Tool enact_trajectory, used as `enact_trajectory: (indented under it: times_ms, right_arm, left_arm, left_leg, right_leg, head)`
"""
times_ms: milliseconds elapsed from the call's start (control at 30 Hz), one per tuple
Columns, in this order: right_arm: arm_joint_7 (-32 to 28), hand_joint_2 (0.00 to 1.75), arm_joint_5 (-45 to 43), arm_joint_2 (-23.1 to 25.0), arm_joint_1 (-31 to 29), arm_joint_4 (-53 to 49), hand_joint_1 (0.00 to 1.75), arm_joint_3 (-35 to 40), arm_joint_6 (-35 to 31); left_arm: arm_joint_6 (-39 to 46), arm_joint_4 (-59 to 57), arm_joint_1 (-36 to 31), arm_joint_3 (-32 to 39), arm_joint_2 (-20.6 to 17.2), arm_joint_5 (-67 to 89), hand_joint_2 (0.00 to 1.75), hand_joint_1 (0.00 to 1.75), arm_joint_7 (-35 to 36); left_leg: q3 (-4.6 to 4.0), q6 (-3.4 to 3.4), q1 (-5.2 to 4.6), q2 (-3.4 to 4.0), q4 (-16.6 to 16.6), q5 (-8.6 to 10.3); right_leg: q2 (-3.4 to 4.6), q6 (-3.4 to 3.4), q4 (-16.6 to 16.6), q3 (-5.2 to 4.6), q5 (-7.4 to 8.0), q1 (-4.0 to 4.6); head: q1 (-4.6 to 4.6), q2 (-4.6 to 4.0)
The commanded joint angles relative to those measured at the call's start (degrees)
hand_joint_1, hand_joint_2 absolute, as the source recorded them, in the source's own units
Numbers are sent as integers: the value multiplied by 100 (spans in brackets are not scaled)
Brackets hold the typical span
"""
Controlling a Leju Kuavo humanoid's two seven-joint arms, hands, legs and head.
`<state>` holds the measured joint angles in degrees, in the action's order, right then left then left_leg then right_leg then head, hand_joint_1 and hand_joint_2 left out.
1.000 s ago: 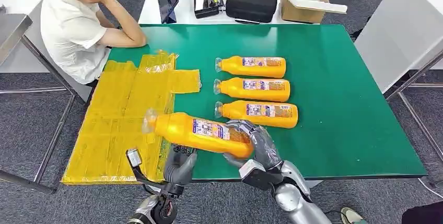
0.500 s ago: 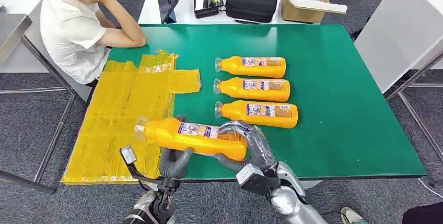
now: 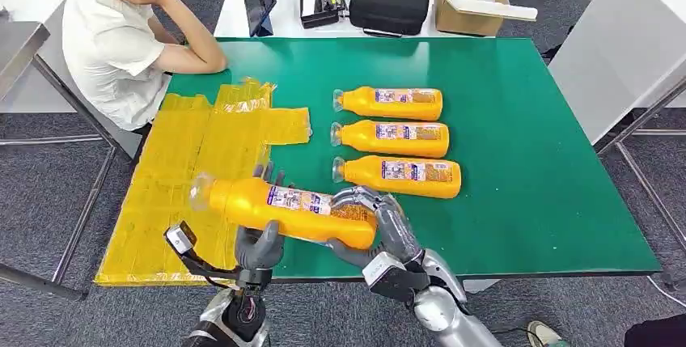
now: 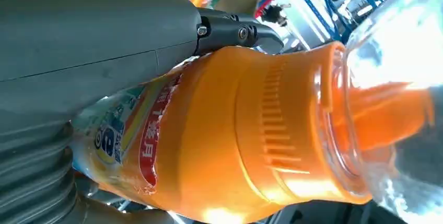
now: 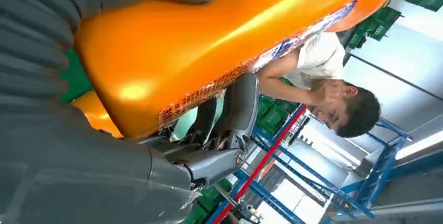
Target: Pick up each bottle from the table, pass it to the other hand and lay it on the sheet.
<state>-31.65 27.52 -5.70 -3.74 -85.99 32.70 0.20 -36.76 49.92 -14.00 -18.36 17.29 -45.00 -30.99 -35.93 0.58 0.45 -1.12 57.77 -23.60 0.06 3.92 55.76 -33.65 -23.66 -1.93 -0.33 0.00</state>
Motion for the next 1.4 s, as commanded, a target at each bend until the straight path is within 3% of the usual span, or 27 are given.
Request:
enact_trajectory:
  times_ms: [33, 133, 167, 200, 467, 533, 567, 600, 633, 1200, 1300, 1400]
  right_arm:
    - [69, 175, 41, -45, -100, 508, 161, 56, 80]
    - [70, 175, 136, -31, -121, 713, 164, -32, 59]
    - [65, 175, 128, -17, -127, 755, 159, -57, 55]
    - [45, 175, 199, -9, -124, 830, 157, -87, 41]
    - [1, 175, 250, 53, -77, 844, 138, -147, -9]
    - [-9, 175, 256, 39, -49, 783, 124, -166, -28]
    - [-13, 175, 259, 36, -39, 767, 58, -177, -41]
    - [-22, 175, 273, 38, -6, 727, 9, -217, -90]
    - [-18, 175, 285, 57, 30, 709, 0, -277, -187]
    - [-83, 175, 56, 184, 129, 640, 0, -477, -289]
    - [-64, 175, -48, 202, 241, 606, 0, -551, -344]
    - [-57, 175, -94, 199, 332, 548, 0, -579, -417]
  left_arm:
    - [-420, 103, -64, 105, -2, -649, 175, 0, 427]
    - [-836, 331, -46, -121, -59, -1073, 175, 0, 776]
    - [-787, 384, -33, -126, -51, -1073, 175, 148, 762]
    - [-642, 471, -19, -211, -49, -1331, 175, 175, 1004]
    - [-384, 423, -98, -434, -78, -1099, 175, 175, 857]
    - [-299, 436, -98, -503, -89, -906, 175, 175, 787]
    - [-216, 439, -96, -526, -94, -818, 175, 175, 757]
    - [-60, 439, -90, -554, -97, -707, 175, 175, 717]
    - [117, 453, -103, -614, -126, -513, 175, 175, 664]
    - [1083, 634, -44, -929, -169, 434, 175, 175, 443]
    - [2122, 776, -37, -979, -211, 1063, 175, 175, 244]
    - [2613, 1079, -3, -874, -224, 1303, 175, 175, 218]
  left_leg:
    - [21, -1, 7, 11, 0, -9]
    - [19, -1, 6, 9, -2, -7]
    - [12, -1, 5, 6, -1, -5]
    - [23, -2, 10, 11, 1, -11]
    - [15, -1, 5, 3, -2, -5]
    - [20, -1, 7, 3, 0, -8]
    - [14, -1, 5, 1, -1, -5]
    - [26, -1, 8, 6, 1, -12]
    - [17, -1, 6, 4, -1, -7]
    - [28, -2, 8, 14, 1, -15]
    - [36, -2, 9, 19, 1, -19]
    - [32, -3, 8, 10, 0, -16]
  right_leg:
    - [3, -19, -7, 23, -5, 10]
    - [1, -19, -8, 21, -4, 10]
    - [0, -15, -7, 14, -2, 8]
    - [1, -23, -8, 26, -6, 14]
    - [-4, -15, -7, 17, -4, 8]
    - [-6, -19, -7, 22, -7, 10]
    - [-6, -16, -6, 16, -5, 7]
    - [-5, -24, -7, 29, -10, 12]
    - [-5, -19, -7, 19, -6, 9]
    - [5, -26, -7, 29, -9, 13]
    - [7, -30, -8, 37, -11, 15]
    - [0, -28, -8, 35, -12, 14]
  head:
    - [2, 0]
    - [2, 0]
    - [0, 0]
    - [0, 0]
    - [0, 0]
    - [2, 0]
    - [0, 0]
    - [0, 0]
    - [2, 0]
    - [2, 0]
    - [0, 0]
    - [0, 0]
